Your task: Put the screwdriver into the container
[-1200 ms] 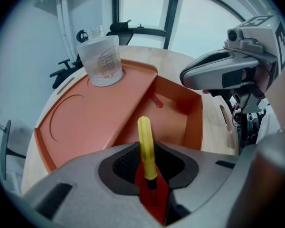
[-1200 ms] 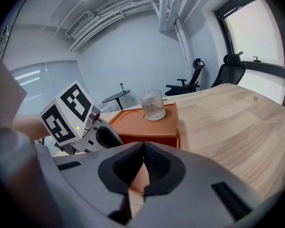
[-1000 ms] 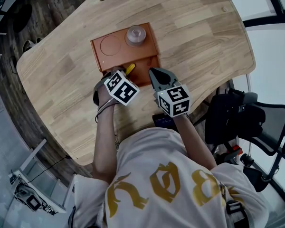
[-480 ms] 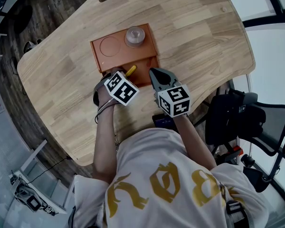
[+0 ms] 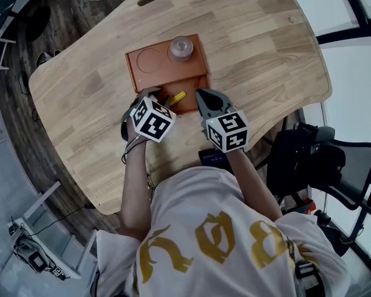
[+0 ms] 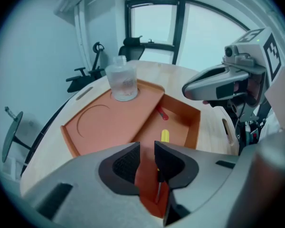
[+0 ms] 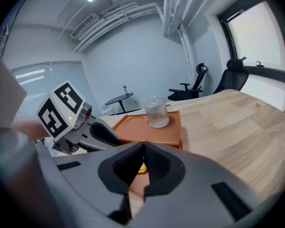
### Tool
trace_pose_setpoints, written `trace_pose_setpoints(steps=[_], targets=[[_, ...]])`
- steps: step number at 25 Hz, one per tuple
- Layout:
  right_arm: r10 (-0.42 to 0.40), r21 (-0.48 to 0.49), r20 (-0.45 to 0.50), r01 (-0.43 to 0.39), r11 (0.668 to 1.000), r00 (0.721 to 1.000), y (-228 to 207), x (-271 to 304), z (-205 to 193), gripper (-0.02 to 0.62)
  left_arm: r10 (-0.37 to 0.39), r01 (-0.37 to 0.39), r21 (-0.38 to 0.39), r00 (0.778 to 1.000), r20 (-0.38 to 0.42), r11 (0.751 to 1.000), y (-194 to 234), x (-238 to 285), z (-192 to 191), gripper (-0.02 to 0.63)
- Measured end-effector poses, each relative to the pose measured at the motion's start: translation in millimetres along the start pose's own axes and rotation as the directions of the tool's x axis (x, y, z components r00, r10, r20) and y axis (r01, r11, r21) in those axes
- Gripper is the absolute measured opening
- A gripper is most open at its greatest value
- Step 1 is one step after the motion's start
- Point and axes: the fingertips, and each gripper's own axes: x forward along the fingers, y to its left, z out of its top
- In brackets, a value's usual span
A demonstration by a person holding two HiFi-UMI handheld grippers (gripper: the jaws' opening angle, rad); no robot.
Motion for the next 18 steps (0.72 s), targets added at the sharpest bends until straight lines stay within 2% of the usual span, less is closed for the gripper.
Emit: trace_pose_setpoints(steps=[5,8,13,18], targets=[[0.013,-0.033,0.023,-0.012,0.999,1.000,12.0,-8.8,6.2,0.011,0.090,-0.086,-0.044,0.990,0.107,0.995,8.9,-28.0,7.7,0.033],[0.013,-0.049,0.035,-0.012,0.999,0.999,17.3,-18.3,7.6,0.011,0.131,-0.120,-0.078,0.978,0.160,0.990,8.9,-43.3,8.1,0.018],[0.004,-0.069,0.066,0.001,0.998,0.998,21.3,-36.5,12.1,0.011,0.174,-0.145,-0.141,0.958,0.227,0.979,4.2,-65.9,5.9,0.011],[-0.003,-0.083,0.102,0.012,0.997,0.995,28.1,-56.0,15.8,0.011,0.203,-0.137,-0.221,0.928,0.312,0.966,-4.4,-94.4,6.0,0.011]])
